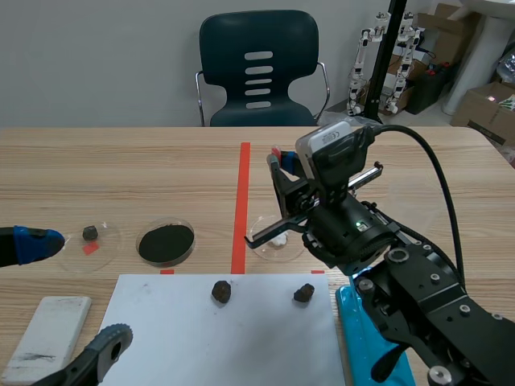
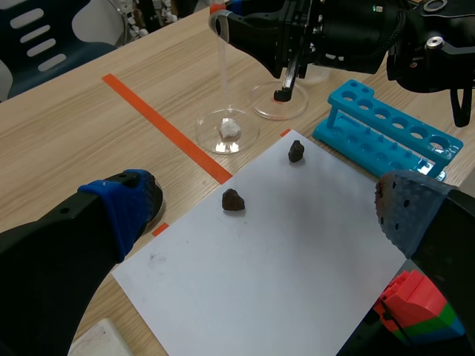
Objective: Squeeze the dropper onto the mineral
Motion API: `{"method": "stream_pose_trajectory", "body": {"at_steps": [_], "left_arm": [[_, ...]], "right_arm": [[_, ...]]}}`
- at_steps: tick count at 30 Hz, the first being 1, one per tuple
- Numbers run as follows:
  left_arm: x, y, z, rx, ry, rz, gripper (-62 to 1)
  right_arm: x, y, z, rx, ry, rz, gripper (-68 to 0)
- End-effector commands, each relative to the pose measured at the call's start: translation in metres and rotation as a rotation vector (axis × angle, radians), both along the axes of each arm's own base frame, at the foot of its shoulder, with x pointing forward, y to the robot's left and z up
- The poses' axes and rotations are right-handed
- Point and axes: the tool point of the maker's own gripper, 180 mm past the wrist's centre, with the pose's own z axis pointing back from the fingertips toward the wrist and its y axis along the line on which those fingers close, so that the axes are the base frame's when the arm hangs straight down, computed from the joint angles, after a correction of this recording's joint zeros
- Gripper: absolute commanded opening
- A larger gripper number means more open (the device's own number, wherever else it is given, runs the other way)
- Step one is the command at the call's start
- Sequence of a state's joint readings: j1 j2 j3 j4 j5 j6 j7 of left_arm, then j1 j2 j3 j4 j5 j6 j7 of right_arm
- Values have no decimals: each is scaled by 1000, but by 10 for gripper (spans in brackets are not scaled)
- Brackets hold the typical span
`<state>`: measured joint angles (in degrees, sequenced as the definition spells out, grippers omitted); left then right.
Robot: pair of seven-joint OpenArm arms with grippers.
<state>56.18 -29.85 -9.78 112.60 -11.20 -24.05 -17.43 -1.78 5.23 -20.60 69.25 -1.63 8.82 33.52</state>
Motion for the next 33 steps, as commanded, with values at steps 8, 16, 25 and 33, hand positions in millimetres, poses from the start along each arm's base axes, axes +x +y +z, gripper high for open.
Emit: {"method": "stream_pose_trajectory", "body": {"at_steps": [8, 16, 25, 33], "left_arm": [[2, -3, 8, -28, -21, 2, 13], [2, -3, 8, -28, -21, 2, 13], [2, -3, 8, -28, -21, 2, 13], [2, -3, 8, -28, -21, 2, 13]], "right_arm": [[0, -10, 23, 22, -53, -5, -646], [-31, -10, 45, 2, -75, 22, -646], [-90, -20, 78, 9, -71, 8, -647], [-143, -47, 90, -28, -42, 21, -664]]}}
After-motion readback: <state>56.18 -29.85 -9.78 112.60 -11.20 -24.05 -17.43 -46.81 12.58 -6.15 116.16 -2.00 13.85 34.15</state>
